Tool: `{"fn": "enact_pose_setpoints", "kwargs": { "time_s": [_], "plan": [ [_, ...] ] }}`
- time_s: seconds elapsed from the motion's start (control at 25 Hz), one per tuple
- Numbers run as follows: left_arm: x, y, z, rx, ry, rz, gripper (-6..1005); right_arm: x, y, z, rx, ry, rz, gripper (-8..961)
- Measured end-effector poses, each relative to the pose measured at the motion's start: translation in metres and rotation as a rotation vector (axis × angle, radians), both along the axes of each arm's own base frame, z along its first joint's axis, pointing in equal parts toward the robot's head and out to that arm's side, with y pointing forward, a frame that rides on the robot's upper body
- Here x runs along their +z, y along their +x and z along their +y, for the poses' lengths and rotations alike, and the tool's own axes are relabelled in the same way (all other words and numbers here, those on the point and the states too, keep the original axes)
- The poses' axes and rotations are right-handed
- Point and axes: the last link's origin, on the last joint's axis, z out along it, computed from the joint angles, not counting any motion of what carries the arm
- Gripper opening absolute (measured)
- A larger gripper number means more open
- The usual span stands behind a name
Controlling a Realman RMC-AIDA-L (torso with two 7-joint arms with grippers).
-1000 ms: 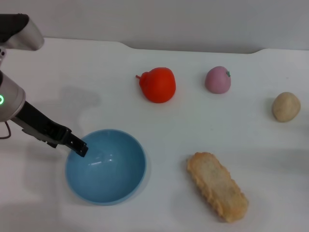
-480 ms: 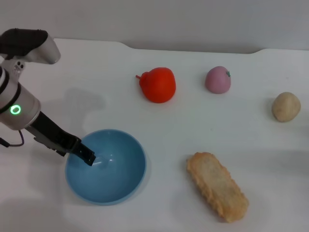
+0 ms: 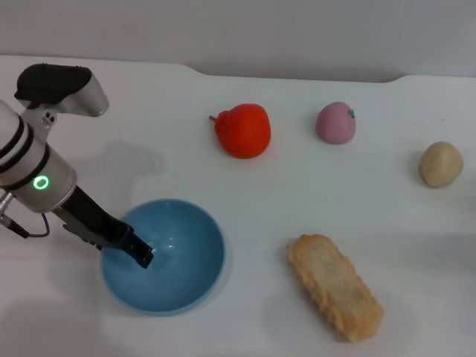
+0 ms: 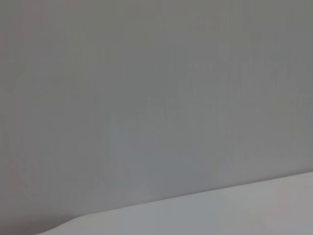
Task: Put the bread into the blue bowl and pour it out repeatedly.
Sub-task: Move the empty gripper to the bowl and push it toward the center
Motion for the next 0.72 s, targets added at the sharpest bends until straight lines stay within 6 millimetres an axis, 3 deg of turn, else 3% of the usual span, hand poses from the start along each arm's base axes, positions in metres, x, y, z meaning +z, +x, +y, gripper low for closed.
{"fn": "enact_pose_setpoints", "kwargs": {
  "time_s": [0.2,0.44,0.72],
  "plan": [
    [-0.0046,0.0011,0.0017,-0.003,-0.015,-0.001,827,0.0005,0.0015,-0.002,-0.004,0.002,-0.001,394],
    [-0.0056,0.0034,0.0034,-0.008,-0.017,-0.003,620,0.0014,0.0021,-0.0022,-0.004,0.003,-0.004,394],
    [-0.0082,0.0058,0.0064,0.005,-0.008,-0.003,289,0.0022,0.0021,-0.0018,-0.003,0.005,-0.006,393]
  ]
}}
